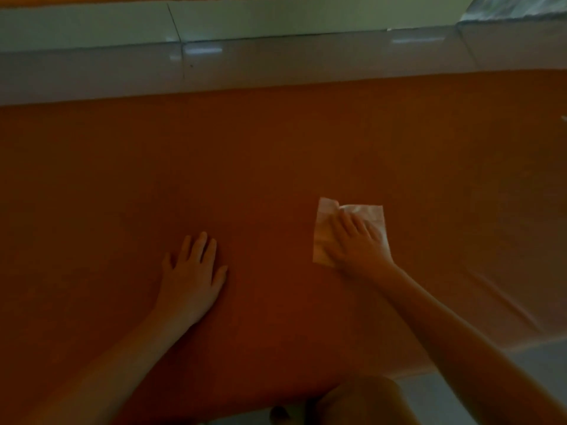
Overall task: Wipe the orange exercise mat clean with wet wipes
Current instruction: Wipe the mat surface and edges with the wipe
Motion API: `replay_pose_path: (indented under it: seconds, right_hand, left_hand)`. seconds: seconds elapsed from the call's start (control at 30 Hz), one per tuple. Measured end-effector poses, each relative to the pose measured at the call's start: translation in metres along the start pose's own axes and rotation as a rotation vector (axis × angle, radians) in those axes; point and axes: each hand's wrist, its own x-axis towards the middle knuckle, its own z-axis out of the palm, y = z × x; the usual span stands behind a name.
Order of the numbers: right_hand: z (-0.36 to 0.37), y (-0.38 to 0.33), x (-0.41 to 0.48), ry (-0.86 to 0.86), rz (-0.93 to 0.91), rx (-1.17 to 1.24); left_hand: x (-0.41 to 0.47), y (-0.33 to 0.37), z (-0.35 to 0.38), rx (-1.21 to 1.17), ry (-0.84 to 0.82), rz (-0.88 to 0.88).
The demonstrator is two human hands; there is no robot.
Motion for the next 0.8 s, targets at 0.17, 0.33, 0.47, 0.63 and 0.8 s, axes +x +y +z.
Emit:
replay_pose_path:
  seconds: [0.17,0.33,0.47,0.63,0.8]
  right_hand:
    - [-0.005,-0.047,0.0,0.009,-0.152,0.113]
    - [-0.003,-0.039,-0.014,-0.135,-0.291,0.058]
    - [-0.008,0.004,0.005,-0.07,-0.096,0.005]
    - [-0.013,-0.019,0.022,0.029,-0.019,0.104]
    - [0.0,-0.045,-0.007,-0.026,-0.285,0.125]
  left_hand:
    - [-0.002,-0.004,-0.002,0.02,-0.016,0.028]
    - [-0.003,-0.006,-0.002,-0.01,-0.018,0.031]
    - [-0.003,-0.004,0.0,-0.015,-0.012,0.02]
    - [-0.004,-0.003,0.0,-0.008,-0.003,0.001]
    - [-0.006,0.0,-0.002,-0.016,-0.023,-0.01]
